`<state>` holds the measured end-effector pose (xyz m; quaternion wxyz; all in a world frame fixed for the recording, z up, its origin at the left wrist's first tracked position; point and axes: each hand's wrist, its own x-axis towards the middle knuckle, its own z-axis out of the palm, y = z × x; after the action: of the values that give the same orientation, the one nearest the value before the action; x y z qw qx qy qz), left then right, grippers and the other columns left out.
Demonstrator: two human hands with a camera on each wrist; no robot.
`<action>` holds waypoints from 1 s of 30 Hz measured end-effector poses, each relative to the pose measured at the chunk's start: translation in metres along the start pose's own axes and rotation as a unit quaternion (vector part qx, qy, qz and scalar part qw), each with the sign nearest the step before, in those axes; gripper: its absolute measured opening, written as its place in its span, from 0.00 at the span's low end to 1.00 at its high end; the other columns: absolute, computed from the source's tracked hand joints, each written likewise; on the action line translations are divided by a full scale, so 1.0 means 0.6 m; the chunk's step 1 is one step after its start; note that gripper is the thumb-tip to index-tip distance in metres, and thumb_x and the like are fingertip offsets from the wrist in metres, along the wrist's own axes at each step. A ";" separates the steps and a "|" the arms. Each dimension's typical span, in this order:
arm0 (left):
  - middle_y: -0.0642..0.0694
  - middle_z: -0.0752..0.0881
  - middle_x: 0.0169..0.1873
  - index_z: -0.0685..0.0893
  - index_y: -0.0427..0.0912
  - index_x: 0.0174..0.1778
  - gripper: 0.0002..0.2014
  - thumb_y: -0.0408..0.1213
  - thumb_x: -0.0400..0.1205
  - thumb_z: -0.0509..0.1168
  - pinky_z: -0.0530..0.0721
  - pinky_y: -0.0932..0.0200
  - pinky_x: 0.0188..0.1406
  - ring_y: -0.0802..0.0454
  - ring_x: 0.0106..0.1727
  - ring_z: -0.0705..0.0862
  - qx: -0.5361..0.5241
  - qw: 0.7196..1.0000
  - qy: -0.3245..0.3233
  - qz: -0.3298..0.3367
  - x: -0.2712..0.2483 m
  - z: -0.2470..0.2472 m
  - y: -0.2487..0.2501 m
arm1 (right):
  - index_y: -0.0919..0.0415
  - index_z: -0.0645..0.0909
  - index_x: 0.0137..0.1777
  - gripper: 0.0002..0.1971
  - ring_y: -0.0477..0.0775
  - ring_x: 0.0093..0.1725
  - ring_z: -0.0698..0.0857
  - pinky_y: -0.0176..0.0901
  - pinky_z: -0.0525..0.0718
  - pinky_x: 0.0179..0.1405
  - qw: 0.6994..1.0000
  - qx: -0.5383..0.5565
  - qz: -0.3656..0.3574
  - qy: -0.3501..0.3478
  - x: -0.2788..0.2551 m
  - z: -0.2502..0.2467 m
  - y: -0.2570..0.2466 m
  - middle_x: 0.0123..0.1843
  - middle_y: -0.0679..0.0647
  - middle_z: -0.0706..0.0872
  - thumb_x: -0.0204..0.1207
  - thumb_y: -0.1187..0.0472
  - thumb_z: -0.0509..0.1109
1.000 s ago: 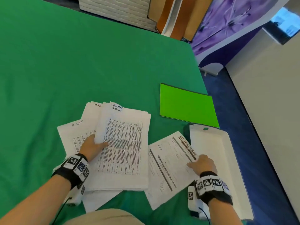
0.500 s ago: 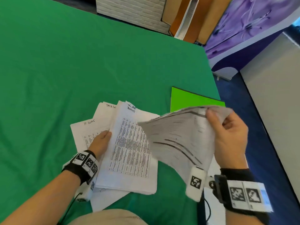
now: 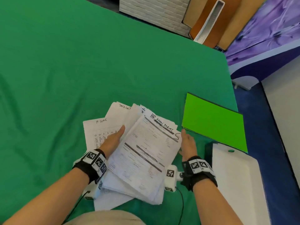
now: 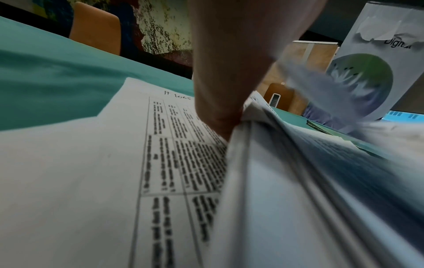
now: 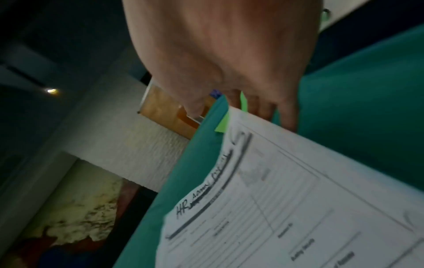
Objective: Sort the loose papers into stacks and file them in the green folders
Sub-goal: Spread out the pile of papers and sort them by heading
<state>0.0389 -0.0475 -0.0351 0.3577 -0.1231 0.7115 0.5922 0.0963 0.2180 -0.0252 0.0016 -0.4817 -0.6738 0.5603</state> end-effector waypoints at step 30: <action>0.31 0.66 0.72 0.61 0.27 0.75 0.44 0.44 0.73 0.78 0.75 0.41 0.66 0.35 0.71 0.70 0.163 0.916 0.356 -0.093 0.025 -0.085 -0.030 | 0.63 0.80 0.65 0.19 0.67 0.59 0.84 0.67 0.80 0.66 0.996 0.069 0.046 0.025 -0.045 -0.057 0.121 0.60 0.61 0.87 0.75 0.69 0.74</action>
<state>0.0206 -0.0961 -0.0566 0.1496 -0.3315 0.8636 0.3492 0.1762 0.2197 -0.0529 0.0254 -0.5249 -0.6103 0.5928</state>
